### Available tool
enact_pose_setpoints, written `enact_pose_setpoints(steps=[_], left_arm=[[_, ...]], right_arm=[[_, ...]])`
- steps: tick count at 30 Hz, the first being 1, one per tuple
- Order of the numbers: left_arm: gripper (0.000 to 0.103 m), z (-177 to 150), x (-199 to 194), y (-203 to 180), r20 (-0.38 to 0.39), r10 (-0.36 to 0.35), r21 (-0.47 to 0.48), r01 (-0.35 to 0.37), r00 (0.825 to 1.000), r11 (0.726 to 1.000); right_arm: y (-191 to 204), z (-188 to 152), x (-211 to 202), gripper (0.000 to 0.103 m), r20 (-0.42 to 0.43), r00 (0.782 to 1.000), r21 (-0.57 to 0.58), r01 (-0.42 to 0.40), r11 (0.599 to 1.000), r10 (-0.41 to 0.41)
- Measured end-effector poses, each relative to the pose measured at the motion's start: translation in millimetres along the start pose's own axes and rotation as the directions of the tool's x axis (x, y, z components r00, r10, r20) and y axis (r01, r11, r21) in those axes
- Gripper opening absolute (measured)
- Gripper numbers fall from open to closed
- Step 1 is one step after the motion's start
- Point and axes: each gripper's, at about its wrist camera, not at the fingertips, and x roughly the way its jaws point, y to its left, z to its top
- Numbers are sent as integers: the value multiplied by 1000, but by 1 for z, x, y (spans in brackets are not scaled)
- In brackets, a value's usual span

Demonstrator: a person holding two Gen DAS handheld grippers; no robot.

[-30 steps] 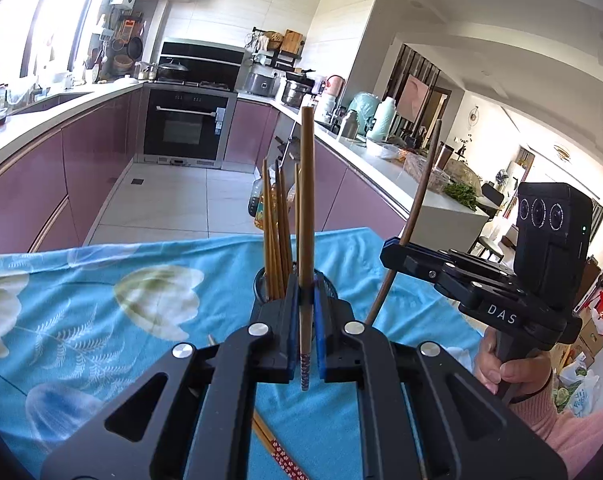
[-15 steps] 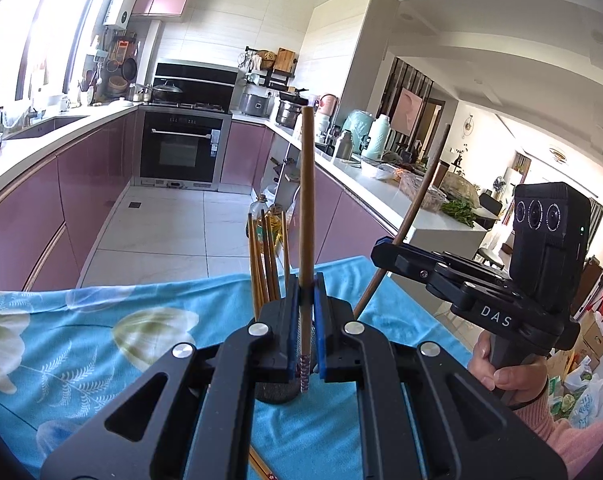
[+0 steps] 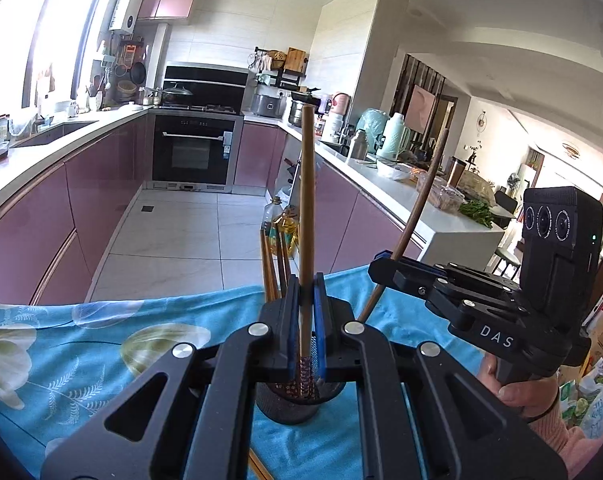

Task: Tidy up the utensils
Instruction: 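Lift both held chopsticks upright and lower them into the mesh cup, then open both tools to release the chopsticks into the cup and withdraw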

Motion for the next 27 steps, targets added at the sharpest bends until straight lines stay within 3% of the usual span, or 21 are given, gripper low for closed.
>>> enact_pose_setpoints(steps=[15,27], left_arm=[[8,-28,57,10,-196,24,36,-17,980,999],[8,-31,88,22,-237,32,11,-30,971,999]], right_arm=[[-4,-27,52,6,-206,978,12,16,1000,-13],[-12,-30,66,8,-215,976,56,29,998,-16]])
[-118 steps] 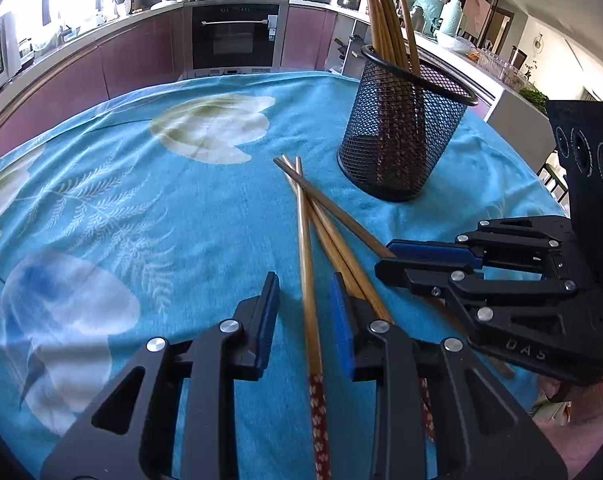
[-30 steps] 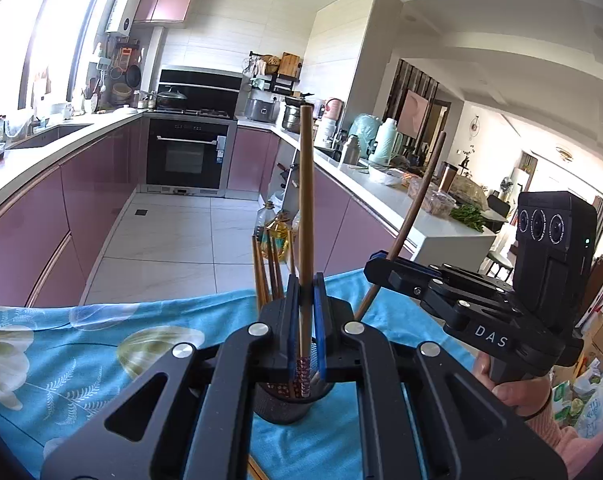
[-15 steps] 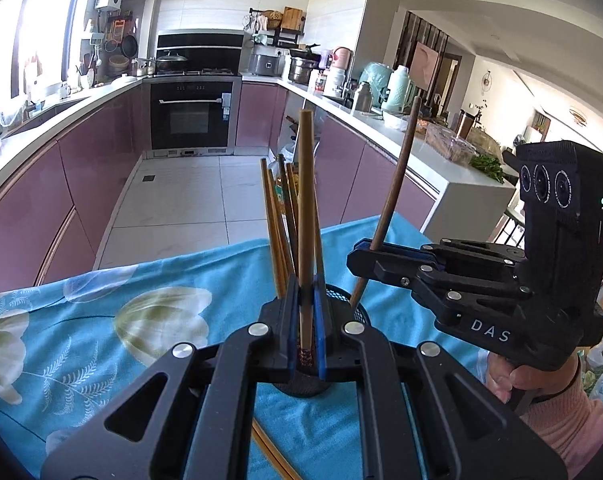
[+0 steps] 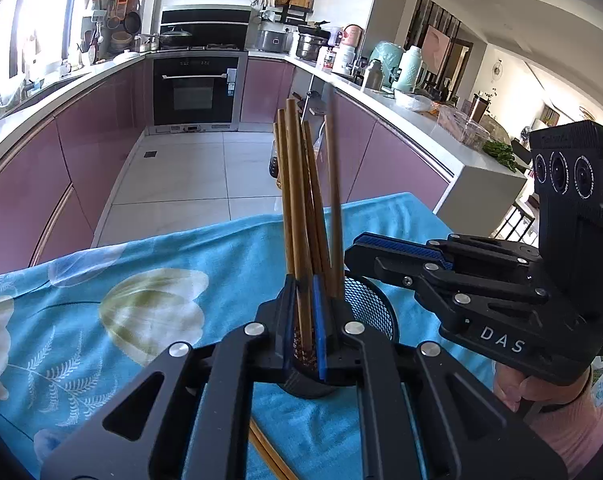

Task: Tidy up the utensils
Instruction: 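Open both tools to release the chopsticks into the cup and withdraw, then move both tools toward the last two chopsticks on the cloth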

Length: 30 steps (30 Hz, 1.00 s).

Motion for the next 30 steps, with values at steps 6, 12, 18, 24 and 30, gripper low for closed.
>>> enact_pose_setpoints(steps=[6,12,18,24,30], left_arm=[[11,-9,-3,5,10,11,-11,-11,1000,1000],[29,-28,-25,12,66,47,-24,-46,997,999],[46,-64,-48,25,76,105,-40,-102,992,994],[49,-116,-32,31,-48,134,-29,-136,990,990],[49,-157,-13,29,-132,150,-16,-154,980,988]], right_arm=[[-1,-4,-7,8,11,1000,3,-11,1000,11],[9,-16,-23,25,36,999,-15,-32,999,32],[32,-46,-35,42,24,996,-82,-83,993,85],[35,-81,-18,44,-69,992,-43,-107,993,104],[34,-110,2,44,-153,983,10,-105,994,106]])
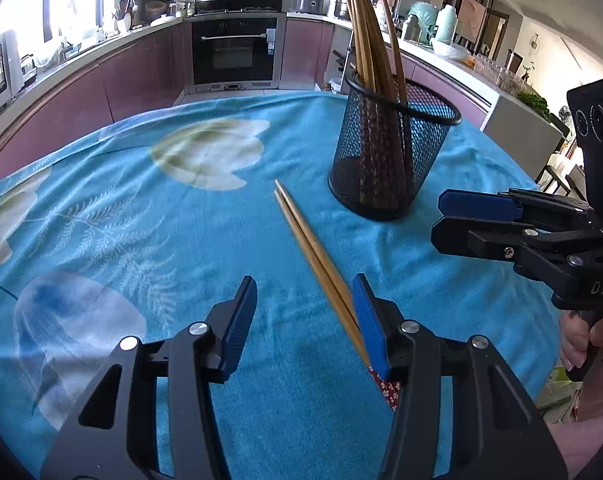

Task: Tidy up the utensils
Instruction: 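Move both tools toward the last two chopsticks on the cloth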

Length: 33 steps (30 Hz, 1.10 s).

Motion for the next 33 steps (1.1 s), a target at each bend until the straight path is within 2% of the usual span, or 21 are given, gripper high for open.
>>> enact_pose_setpoints(steps=[14,21,24,33], left_arm=[[49,-11,4,-9,-22,28,24,-27,999,999],[42,-15,0,-4,-28,26,-8,-26,999,1000],[42,-18,-1,0,-24,10,-22,-10,1000,1000],[42,-25,-6,9,-14,2,-43,-3,1000,999]], right_arm=[[10,-13,18,45,-44,999,-1,15,1000,-15],[15,-14,27,45,-65,998,-3,26,1000,-26],[17,-13,30,45,-69,997,-13,31,999,-31],[35,-10,46,44,-83,992,-82,90,993,-97]])
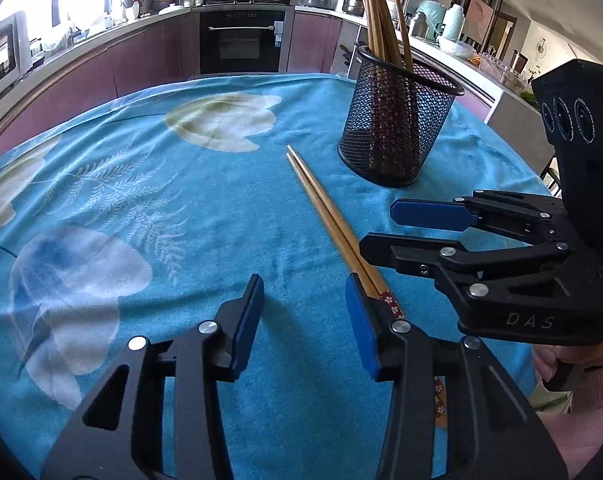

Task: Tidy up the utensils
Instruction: 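Move both tools toward the last two chopsticks on the cloth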

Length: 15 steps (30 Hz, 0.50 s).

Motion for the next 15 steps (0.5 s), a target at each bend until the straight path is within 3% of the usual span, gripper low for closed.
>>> enact_pose_setpoints(steps=[5,15], left_arm=[[42,-1,-1,5,5,0,-12,0,1000,1000],[44,-1,1,4,2,-33,-11,33,999,999]], right_arm=[[7,-1,5,40,-11,999,-38,48,998,-49],[-2,-3,-1,28,-32,998,-12,45,999,-45]])
